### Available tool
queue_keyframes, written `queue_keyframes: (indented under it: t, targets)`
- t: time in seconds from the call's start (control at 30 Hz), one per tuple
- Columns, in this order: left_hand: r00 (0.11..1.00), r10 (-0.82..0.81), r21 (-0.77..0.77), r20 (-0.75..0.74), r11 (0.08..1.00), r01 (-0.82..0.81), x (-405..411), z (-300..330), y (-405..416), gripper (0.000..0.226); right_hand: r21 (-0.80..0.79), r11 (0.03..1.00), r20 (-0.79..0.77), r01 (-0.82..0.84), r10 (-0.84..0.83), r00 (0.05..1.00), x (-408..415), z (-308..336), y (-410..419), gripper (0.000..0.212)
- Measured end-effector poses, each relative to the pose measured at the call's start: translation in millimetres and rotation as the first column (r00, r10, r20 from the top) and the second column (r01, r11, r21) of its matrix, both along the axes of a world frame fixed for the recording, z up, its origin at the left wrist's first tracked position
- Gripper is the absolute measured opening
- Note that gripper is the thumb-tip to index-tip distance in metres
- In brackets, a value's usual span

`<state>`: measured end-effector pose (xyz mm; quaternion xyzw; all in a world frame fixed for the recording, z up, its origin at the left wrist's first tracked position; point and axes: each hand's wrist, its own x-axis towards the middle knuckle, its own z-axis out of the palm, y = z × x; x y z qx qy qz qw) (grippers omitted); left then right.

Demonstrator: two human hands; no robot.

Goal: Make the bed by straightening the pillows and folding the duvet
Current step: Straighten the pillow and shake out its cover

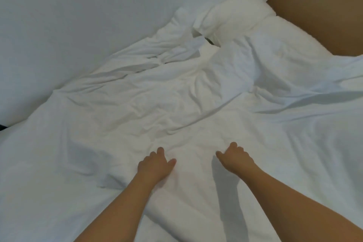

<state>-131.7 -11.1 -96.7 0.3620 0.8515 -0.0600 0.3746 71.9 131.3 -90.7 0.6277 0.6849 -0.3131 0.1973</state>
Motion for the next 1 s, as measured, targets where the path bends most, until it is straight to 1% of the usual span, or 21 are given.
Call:
queue_keyframes:
  t: [0.07,0.1,0.17,0.23,0.27,0.3,0.33,0.37,0.4,0.43,0.47,0.5,0.53,0.57,0.6,0.67,0.7,0.77,0.83,0.93,1.0]
  targets:
    - [0.995,0.086,0.047,0.045,0.995,-0.088,14,-32,16,0.082,-0.002,0.996,0.032,0.089,-0.089,0.996,9,-37,-7,0.074]
    - [0.994,0.098,0.061,0.043,0.993,-0.1,23,-47,22,0.081,0.021,0.997,0.03,0.073,-0.074,0.997,12,-54,-9,0.07]
    - [0.997,0.076,0.097,0.019,0.992,-0.078,33,-70,29,0.058,0.131,0.989,0.017,-0.067,0.065,0.998,15,-82,-7,0.046]
    - [0.979,0.159,0.179,0.125,0.967,-0.18,33,-74,39,0.033,0.231,0.966,-0.019,-0.116,0.124,0.992,13,-87,1,0.033]
    - [0.921,0.263,0.222,0.286,0.917,-0.33,29,-64,50,0.026,0.272,0.958,-0.075,-0.088,0.112,0.991,11,-82,8,0.031]
    - [0.808,0.359,0.259,0.467,0.819,-0.513,24,-46,61,0.024,0.33,0.943,-0.152,-0.027,0.081,0.985,8,-73,16,0.028]
    - [0.729,0.388,0.343,0.564,0.693,-0.634,17,-28,76,0.025,0.421,0.906,-0.227,0.053,0.048,0.973,5,-61,25,0.026]
    - [0.713,0.38,0.463,0.589,0.565,-0.683,9,-15,93,0.028,0.521,0.841,-0.294,0.146,0.015,0.956,4,-50,33,0.024]
    - [0.762,0.34,0.592,0.551,0.485,-0.644,6,-6,105,0.029,0.59,0.773,-0.359,0.233,-0.007,0.933,4,-44,38,0.024]
    - [0.834,0.295,0.69,0.466,0.469,-0.552,7,-9,109,0.028,0.61,0.742,-0.402,0.28,-0.015,0.915,5,-44,38,0.026]
    - [0.892,0.274,0.73,0.359,0.514,-0.451,12,-19,106,0.026,0.583,0.766,-0.416,0.271,-0.006,0.91,8,-51,31,0.029]
    - [0.94,0.223,0.718,0.259,0.606,-0.342,23,-32,96,0.028,0.526,0.83,-0.39,0.185,0.042,0.92,14,-63,18,0.036]
    - [0.984,0.106,0.681,0.142,0.711,-0.175,38,-48,78,0.033,0.455,0.89,-0.319,0.037,0.124,0.94,21,-81,-1,0.048]
    - [0.999,-0.038,0.648,0.004,0.761,0.027,54,-63,55,0.038,0.395,0.91,-0.216,-0.129,0.228,0.949,30,-99,-22,0.061]
    - [0.983,-0.12,0.64,-0.139,0.746,0.182,72,-72,25,0.042,0.383,0.89,-0.139,-0.25,0.322,0.936,40,-112,-42,0.068]
    - [0.935,-0.131,0.705,-0.329,0.625,0.336,103,-76,-54,0.047,0.437,0.842,-0.116,-0.315,0.4,0.909,58,-121,-74,0.074]
    - [0.927,-0.12,0.71,-0.355,0.611,0.351,111,-81,-95,0.051,0.455,0.838,-0.138,-0.302,0.401,0.905,67,-118,-86,0.079]
    - [0.933,-0.064,0.655,-0.355,0.695,0.297,112,-103,-166,0.065,0.481,0.827,-0.216,-0.292,0.434,0.875,79,-107,-108,0.085]
    - [0.928,-0.019,0.601,-0.373,0.757,0.257,103,-124,-203,0.073,0.48,0.785,-0.268,-0.393,0.558,0.786,82,-93,-133,0.082]
    - [0.912,0.017,0.653,-0.409,0.704,0.28,104,-136,-201,0.066,0.525,0.641,-0.177,-0.56,0.726,0.665,79,-101,-159,0.082]
    - [0.889,0.019,0.677,-0.458,0.656,0.335,107,-144,-187,0.065,0.574,0.585,-0.081,-0.573,0.737,0.671,80,-120,-153,0.083]
